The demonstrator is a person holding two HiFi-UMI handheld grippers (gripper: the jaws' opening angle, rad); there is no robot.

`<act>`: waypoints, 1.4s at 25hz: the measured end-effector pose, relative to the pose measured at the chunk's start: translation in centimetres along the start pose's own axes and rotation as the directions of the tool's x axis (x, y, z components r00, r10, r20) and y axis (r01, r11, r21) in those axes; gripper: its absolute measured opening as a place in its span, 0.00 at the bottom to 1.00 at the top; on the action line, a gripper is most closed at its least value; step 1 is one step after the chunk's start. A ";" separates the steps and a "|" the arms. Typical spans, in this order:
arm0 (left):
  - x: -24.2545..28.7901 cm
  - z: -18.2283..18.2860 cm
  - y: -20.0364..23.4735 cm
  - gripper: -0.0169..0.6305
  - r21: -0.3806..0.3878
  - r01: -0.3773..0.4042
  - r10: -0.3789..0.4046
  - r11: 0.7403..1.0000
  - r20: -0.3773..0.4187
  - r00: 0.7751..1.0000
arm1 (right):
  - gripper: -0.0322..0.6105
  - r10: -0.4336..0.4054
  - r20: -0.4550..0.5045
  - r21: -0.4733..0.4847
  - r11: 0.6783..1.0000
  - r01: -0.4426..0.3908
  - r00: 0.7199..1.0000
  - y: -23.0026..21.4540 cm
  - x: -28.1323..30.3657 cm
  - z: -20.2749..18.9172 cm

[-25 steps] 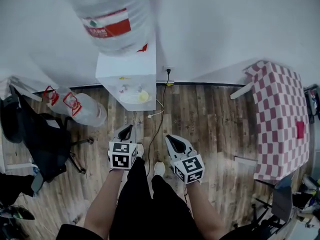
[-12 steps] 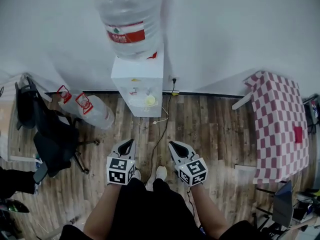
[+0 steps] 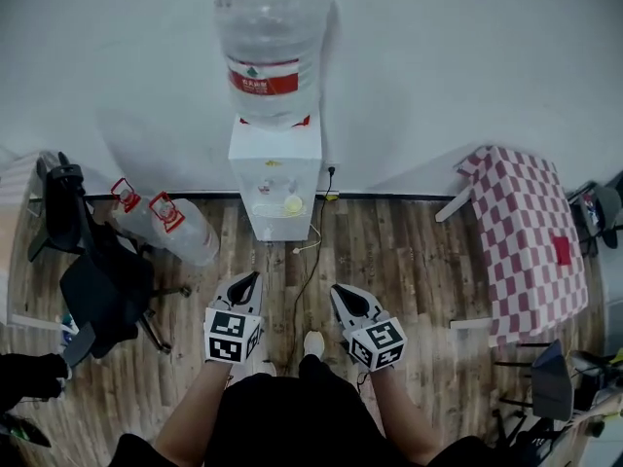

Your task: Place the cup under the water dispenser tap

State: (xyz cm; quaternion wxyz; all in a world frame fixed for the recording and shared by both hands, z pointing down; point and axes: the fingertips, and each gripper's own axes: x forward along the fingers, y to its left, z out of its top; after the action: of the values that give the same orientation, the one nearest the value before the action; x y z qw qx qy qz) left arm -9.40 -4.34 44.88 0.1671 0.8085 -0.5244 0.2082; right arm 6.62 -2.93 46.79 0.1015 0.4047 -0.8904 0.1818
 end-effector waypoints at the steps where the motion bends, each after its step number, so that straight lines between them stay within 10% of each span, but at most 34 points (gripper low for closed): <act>1: -0.9 -0.2 0.4 0.05 -0.003 0.006 -0.006 1.000 0.011 1.000 | 0.08 -0.017 0.004 0.011 1.000 0.017 1.000 0.8 -0.5 -0.1; 16: -11.4 -6.2 4.8 0.05 -0.030 0.064 -0.063 0.997 0.048 0.997 | 0.08 -0.179 0.047 0.013 0.984 0.178 0.983 11.1 -6.8 -1.4; 35: -12.9 -2.6 0.3 0.05 -0.037 -0.032 0.036 0.999 0.135 0.990 | 0.08 -0.107 0.085 -0.036 0.993 0.111 0.991 7.4 -10.3 1.4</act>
State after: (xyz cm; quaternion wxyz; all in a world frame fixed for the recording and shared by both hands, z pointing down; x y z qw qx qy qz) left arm -14.82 6.87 40.55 0.1415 0.8087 -0.5518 0.1465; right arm 7.67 8.09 40.35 0.0824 0.4578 -0.8739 0.1411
